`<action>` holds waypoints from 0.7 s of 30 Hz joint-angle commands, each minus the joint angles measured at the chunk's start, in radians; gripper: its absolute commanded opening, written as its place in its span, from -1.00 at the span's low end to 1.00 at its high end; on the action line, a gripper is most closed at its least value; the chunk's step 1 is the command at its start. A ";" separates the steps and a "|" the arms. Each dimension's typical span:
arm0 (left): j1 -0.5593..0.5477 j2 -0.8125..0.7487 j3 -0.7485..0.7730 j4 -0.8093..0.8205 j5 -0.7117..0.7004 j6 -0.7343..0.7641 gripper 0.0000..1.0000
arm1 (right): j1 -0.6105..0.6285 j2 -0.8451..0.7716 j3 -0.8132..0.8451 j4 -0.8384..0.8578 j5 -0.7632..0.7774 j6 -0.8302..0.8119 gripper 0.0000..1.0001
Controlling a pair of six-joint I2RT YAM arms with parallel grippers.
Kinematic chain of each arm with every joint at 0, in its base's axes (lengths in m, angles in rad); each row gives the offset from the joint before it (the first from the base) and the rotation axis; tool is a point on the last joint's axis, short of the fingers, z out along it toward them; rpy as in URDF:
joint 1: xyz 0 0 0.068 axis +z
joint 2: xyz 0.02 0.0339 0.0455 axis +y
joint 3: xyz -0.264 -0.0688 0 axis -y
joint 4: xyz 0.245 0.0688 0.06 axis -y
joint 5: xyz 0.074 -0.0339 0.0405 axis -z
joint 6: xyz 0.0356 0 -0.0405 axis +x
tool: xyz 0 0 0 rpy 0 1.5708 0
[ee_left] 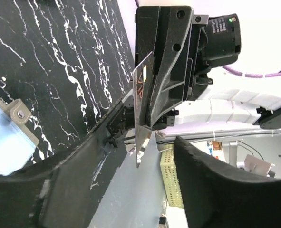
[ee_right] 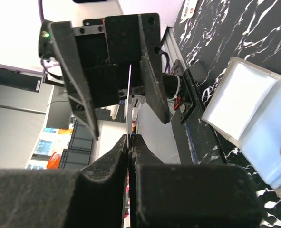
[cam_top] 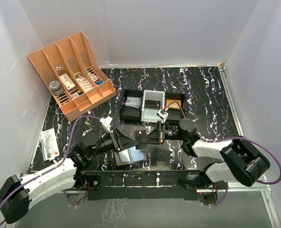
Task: Take the credit cards out of the card holder
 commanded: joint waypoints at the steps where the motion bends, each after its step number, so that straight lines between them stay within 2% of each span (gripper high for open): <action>1: 0.002 -0.068 0.113 -0.263 -0.057 0.115 0.47 | -0.026 -0.061 0.066 -0.111 0.043 -0.111 -1.00; 4: 0.002 -0.112 0.175 -0.475 -0.154 0.180 0.95 | -0.046 -0.155 0.173 -0.513 0.199 -0.367 -1.00; 6: 0.003 -0.126 0.215 -0.613 -0.218 0.221 0.97 | -0.046 -0.202 0.273 -0.810 0.403 -0.559 -1.00; 8: 0.002 -0.124 0.246 -0.733 -0.277 0.251 0.97 | -0.046 -0.222 0.339 -0.943 0.582 -0.682 -1.00; 10: 0.002 -0.116 0.268 -0.824 -0.328 0.274 0.97 | -0.046 -0.219 0.395 -1.007 0.721 -0.811 -1.00; 14: 0.002 -0.107 0.322 -0.973 -0.436 0.290 0.97 | -0.046 -0.141 0.515 -1.084 0.856 -1.118 -1.00; 21: 0.002 -0.133 0.318 -1.047 -0.489 0.262 0.97 | -0.012 -0.033 0.570 -0.996 0.970 -1.541 -1.00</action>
